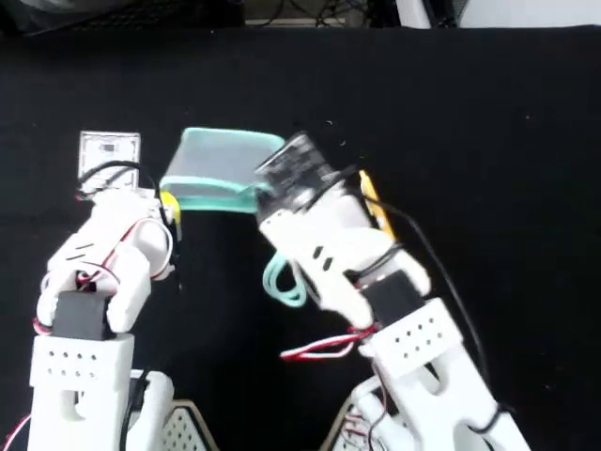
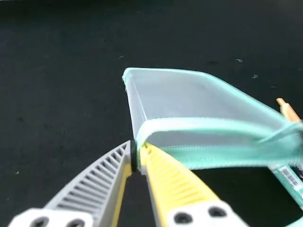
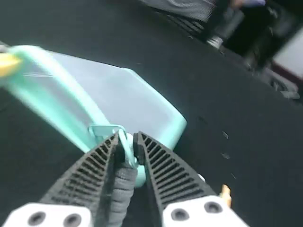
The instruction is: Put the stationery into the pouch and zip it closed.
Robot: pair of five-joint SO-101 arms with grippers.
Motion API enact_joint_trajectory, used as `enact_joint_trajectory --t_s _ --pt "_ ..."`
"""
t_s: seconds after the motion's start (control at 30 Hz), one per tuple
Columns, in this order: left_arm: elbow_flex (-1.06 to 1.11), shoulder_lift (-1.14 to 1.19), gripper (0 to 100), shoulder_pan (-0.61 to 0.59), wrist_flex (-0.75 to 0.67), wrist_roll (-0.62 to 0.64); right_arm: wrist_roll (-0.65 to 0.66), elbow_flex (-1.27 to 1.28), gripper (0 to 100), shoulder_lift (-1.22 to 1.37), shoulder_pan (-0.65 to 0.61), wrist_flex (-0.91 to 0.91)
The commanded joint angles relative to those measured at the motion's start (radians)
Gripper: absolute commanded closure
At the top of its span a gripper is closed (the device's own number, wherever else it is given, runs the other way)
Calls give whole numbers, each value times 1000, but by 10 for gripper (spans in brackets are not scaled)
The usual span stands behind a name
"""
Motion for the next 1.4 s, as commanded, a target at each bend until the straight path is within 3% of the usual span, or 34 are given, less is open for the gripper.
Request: enact_joint_trajectory --t_s 0.0,0.17,0.37,0.53,0.8,0.97,1.13,1.37 --pt "-38 -2 970 -58 -6 11 -61 -65 986 -87 127 -8" --pt "-117 -2 970 -58 63 11 -57 -90 986 -200 132 -6" --pt "-260 -2 970 -56 209 2 51 -93 986 -189 14 -8" --pt "-294 -2 970 -56 235 -63 55 -153 986 -71 -71 -6" --pt "-430 9 970 -58 331 -68 48 -366 986 186 -77 35" --pt "-366 11 970 -58 284 -68 54 -387 963 191 -78 153" --pt "-286 11 970 -58 216 -68 54 -392 788 189 -92 235" --pt "-242 12 971 -58 181 -68 55 -392 793 87 -166 285"
